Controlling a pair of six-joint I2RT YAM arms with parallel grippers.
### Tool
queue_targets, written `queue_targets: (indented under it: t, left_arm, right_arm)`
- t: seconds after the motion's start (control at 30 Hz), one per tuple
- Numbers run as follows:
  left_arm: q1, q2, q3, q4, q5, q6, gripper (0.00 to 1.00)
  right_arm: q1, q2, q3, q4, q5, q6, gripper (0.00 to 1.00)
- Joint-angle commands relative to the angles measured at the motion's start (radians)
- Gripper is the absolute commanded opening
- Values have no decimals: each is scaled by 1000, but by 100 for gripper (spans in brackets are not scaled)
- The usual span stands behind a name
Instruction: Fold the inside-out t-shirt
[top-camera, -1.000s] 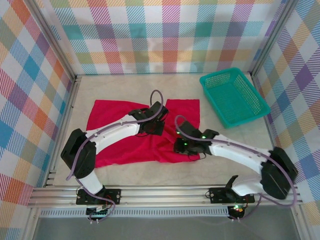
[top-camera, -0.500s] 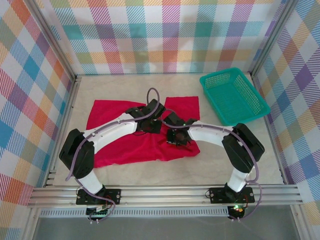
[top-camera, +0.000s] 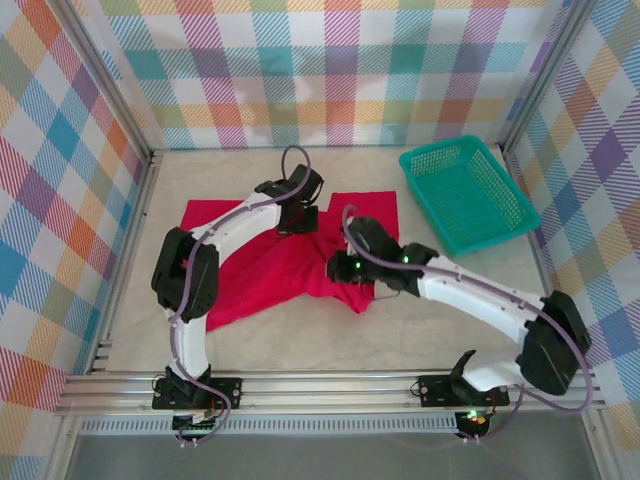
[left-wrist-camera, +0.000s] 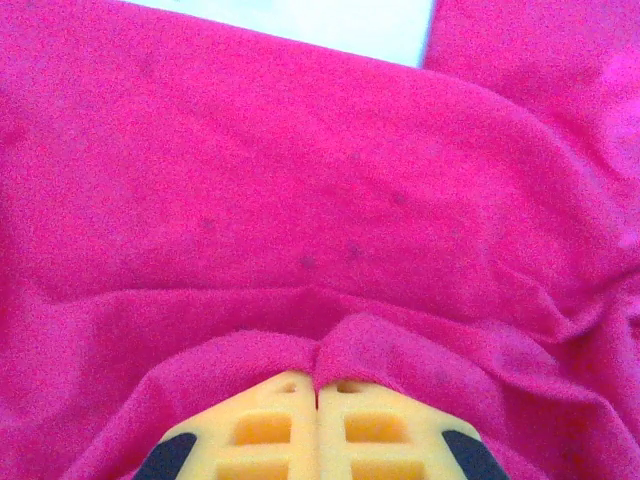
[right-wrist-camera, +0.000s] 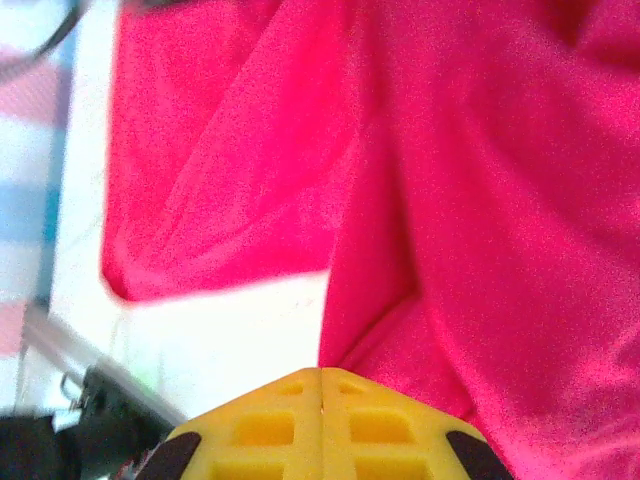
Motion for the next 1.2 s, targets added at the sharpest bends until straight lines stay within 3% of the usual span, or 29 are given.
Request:
queue_targets:
  t: [0.0,0.13,0.2,0.27,0.33,0.37,0.5,0.6,0.67,0.73,0.8,0.93,1.17]
  left_arm:
    - [-1,40,5,-21,8,-57,0]
    - [-4,40,-56,20,22,-78,0]
    - [-4,22,-70,18,18,-67,0]
    - [-4,-8,-85,4,12,-50,0]
    - [-6,-48,-105,-13,10,-34,4]
    - [-9,-73,-123,-23,6,-27,16]
    - [-24,-193,-211,-60,-20,-18,43]
    - [-32,-289,-290,-69,-6,-26,46]
    - [-44,-346,-343,-64,36,-33,41]
    - [-65,-387,-390,-44,86,-47,40]
    - [-94,-416,-441,-6,152,-77,40]
    - [-140,-418,-519,103,251,-136,41]
    - [-148,-309,-480,197,299,-174,41]
  right_arm:
    - [97,25,-176,215,-124,-7,0]
    - [111,64,-270,292,-114,52,0]
    - [109,50,-254,210,-31,44,36]
    - [95,32,-215,90,67,46,48]
    - [76,16,-192,33,113,50,52]
    - [69,12,-185,14,135,54,52]
    - [36,43,-153,1,147,55,54]
    - [28,118,-103,15,135,41,56]
    - [26,186,-58,14,147,31,57]
    - [14,249,-18,10,155,26,55]
    - [2,292,18,-2,166,22,46]
    - [-10,287,41,-17,187,18,2]
    - [-10,192,13,-38,171,21,0]
